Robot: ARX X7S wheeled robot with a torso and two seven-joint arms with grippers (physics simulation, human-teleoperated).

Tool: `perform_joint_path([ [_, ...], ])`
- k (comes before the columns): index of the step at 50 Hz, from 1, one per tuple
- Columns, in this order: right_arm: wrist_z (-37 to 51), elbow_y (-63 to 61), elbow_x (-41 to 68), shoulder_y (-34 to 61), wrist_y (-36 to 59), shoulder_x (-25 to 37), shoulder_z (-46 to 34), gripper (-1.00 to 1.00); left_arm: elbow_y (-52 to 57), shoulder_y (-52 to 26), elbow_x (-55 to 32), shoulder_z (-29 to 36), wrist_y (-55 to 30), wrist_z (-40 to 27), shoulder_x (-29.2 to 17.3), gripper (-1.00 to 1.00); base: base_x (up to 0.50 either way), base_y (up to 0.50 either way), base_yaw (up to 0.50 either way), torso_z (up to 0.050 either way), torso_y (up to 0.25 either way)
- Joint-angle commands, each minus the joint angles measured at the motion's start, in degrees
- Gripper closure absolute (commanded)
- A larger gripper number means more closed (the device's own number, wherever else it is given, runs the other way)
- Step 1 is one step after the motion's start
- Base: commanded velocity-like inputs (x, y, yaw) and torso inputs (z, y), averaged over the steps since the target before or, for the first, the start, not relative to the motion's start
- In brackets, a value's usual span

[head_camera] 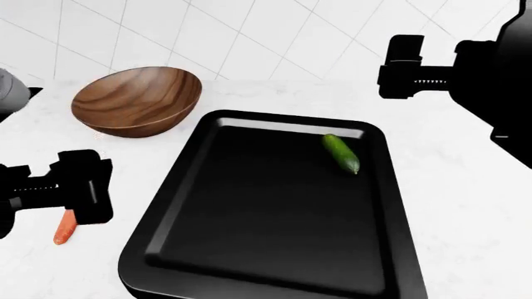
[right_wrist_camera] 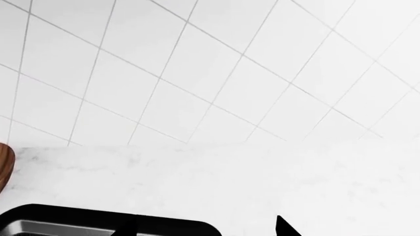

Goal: Place the two vegetables and bowl onto the tray for setting up a vegetable dip station.

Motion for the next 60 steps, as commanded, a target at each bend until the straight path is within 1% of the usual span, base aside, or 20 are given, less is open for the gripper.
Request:
perform_joint_path([
  [1,-0.38,0.01,-0.29,-0.16,-0.10,-0.02,-0.32,-1.00,1.06,3.42,2.45,1.06,1.54,2.20,-1.69,-1.00,0.00,0.00,0.00,0.000,0.000],
  [12,-0.43,-0.12,-0.34,-0.35,-0.30,0.06,-0.56,-1.00,0.00,4.79,5.59,1.70,0.77,2.72,-2.76,-1.00,0.00,0.00,0.00,0.000,0.000],
  [22,-0.45,-0.29,-0.34,-0.35,-0.38,0.03,-0.82,-1.00,-0.63,7.36,8.61,2.81,1.34,4.72,-3.43,-1.00,0.00,0.00,0.00,0.000,0.000],
  [29,-0.47,-0.23,-0.32,-0.30,-0.45,-0.12,-1.05,-1.00,-1.16,8.45,10.39,3.55,1.46,5.02,-2.50,-1.00,0.00,0.00,0.00,0.000,0.000],
  [45,-0.48,-0.45,-0.08,-0.33,-0.78,0.18,-1.17,-1.00,-3.25,8.22,11.97,3.72,-0.01,4.37,-2.01,-1.00,0.00,0.00,0.00,0.000,0.000],
  [60,-0.61,-0.56,-0.11,-0.35,-0.95,0.28,-1.44,-1.00,-4.17,10.48,14.59,4.82,0.59,5.66,-1.95,-1.00,0.00,0.00,0.00,0.000,0.000],
])
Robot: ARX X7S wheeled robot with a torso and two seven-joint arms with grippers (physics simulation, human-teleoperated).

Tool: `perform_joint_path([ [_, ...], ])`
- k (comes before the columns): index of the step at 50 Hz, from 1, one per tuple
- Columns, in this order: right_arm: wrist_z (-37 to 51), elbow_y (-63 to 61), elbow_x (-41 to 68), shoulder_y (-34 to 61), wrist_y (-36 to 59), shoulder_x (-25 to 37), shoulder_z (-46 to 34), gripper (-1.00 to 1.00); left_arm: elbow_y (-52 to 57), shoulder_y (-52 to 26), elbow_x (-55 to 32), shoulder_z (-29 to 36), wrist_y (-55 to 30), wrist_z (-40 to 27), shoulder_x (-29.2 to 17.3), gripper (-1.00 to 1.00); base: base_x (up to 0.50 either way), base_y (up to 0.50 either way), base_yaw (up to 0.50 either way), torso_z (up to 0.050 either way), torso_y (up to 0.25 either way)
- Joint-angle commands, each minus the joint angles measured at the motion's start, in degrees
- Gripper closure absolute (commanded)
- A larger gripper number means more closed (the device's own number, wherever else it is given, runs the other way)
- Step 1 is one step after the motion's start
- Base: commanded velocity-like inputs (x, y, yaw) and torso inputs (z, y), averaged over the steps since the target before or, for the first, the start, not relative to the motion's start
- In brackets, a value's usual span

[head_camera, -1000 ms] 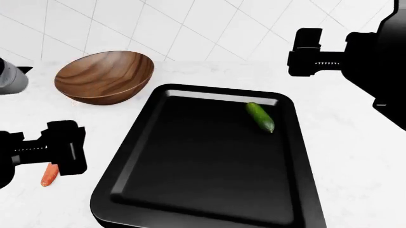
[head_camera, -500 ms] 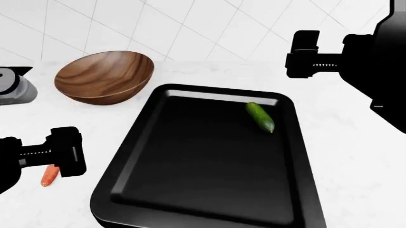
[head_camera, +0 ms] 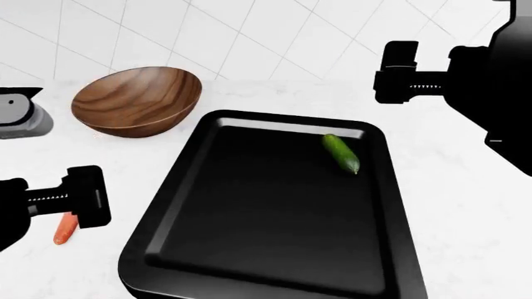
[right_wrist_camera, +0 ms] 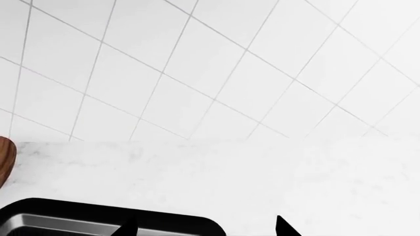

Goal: Place the two vegetables and bowl onto the tray for setting up a vegetable dip station.

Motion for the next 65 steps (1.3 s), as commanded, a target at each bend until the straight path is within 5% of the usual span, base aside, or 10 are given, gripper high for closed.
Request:
perform_joint_path([
  [1,-0.04,-0.13,0.01,-0.08,-0.18,0.10,-0.20,-1.00,-0.89,1.88,2.37,0.86,0.46,1.25,-0.12,-1.00,0.00,0.00,0.00,0.000,0.000],
  [65,-0.74,-0.59,-0.48,-0.23,-0.80,0.61,-1.51,-1.00,-5.26,10.93,11.52,4.82,4.69,7.59,0.79,-1.00,0.00,0.00,0.00,0.000,0.000],
])
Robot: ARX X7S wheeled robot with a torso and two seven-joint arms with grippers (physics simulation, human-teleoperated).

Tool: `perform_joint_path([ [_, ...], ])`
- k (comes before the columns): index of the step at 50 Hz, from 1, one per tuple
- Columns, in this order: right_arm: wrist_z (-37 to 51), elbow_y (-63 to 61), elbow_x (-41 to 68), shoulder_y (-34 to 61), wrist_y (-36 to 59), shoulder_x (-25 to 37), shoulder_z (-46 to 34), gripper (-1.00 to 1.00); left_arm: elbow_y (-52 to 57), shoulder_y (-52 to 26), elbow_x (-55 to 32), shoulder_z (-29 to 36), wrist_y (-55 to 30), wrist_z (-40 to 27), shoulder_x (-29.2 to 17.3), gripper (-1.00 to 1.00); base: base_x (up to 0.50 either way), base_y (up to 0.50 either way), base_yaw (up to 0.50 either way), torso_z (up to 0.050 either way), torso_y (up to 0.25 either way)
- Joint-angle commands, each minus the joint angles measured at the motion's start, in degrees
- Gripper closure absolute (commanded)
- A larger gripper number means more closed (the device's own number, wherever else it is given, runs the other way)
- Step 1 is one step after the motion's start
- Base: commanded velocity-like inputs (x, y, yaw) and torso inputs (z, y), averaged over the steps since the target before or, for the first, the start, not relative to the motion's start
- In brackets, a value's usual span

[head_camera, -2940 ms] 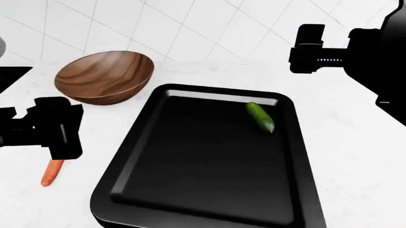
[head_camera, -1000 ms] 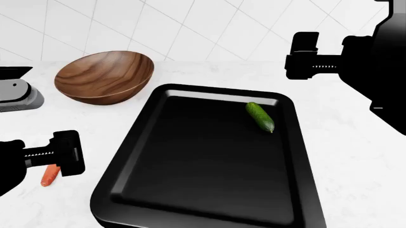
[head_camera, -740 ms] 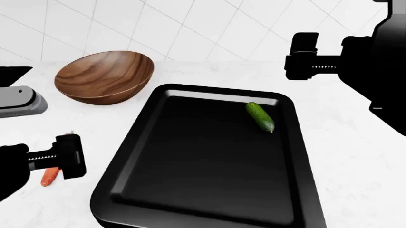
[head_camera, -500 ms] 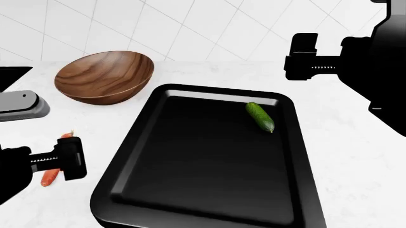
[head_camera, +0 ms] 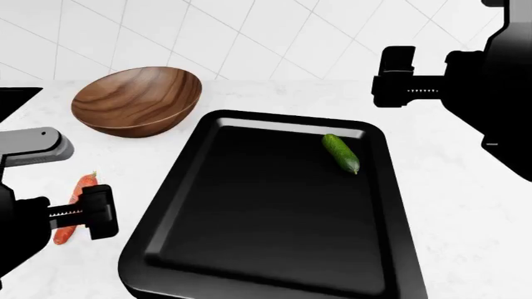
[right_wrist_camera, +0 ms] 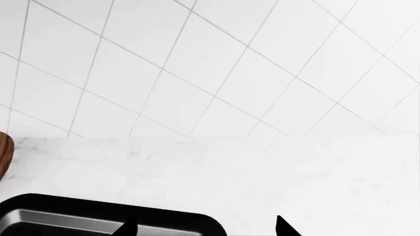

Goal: Place the two vegetables and bowl onto the tray for setting up a vegetable dip station.

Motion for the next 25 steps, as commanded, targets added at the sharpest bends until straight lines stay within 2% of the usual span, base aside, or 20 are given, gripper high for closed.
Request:
perform_joint_path([
  [1,0.17,-0.21,0.14,0.10,-0.09,0.09,-0.24,-1.00,-1.00,1.47,1.45,0.71,0.68,0.96,0.50,-1.00,0.00,0.00,0.00,0.000,0.000],
  [25,-0.17,-0.20,-0.05,0.26,-0.36,0.09,-0.65,-1.00,-2.58,4.63,4.11,2.19,2.12,2.51,0.41,-1.00,0.00,0.00,0.00,0.000,0.000],
])
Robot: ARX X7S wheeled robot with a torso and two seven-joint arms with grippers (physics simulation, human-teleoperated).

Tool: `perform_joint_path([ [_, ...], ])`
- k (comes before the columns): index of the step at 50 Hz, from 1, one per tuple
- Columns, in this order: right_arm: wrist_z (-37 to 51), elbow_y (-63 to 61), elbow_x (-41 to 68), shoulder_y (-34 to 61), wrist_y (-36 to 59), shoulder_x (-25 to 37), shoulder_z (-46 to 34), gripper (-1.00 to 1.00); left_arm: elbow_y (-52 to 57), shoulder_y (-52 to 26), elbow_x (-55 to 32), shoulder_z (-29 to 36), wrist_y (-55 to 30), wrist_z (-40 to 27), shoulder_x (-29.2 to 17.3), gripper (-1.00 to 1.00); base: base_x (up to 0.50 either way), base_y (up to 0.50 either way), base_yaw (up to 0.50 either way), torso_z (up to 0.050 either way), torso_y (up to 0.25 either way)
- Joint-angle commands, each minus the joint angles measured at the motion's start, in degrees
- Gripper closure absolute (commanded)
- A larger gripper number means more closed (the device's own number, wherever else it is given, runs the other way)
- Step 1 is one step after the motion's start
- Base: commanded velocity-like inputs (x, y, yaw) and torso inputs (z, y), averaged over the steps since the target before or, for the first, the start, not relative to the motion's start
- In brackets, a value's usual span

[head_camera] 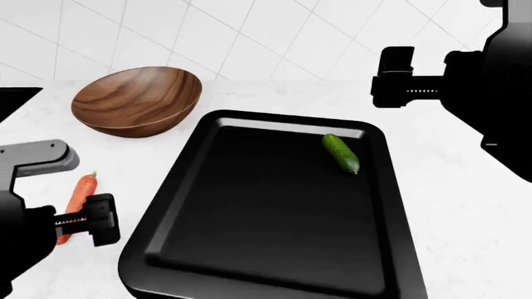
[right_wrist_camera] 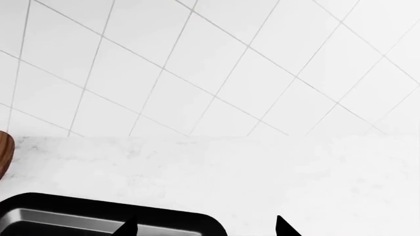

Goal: Place the two vegetables and bowl onto the tray for setting up a vegetable dip station.

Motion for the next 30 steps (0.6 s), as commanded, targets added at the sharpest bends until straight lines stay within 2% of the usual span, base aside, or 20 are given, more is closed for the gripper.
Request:
perform_joint_path([
  [1,-0.40,-0.10,-0.28,-0.12,-0.24,0.02,-0.12,-1.00,-0.76,1.31,1.09,0.59,0.67,0.60,-0.01,-1.00,0.00,0.00,0.00,0.000,0.000],
  [30,-0.34,0.01,-0.20,0.82,-0.11,-0.63,-0.94,-1.00,-2.35,3.31,4.65,1.93,0.53,1.16,1.31,-1.00,0.00,0.00,0.00,0.000,0.000],
])
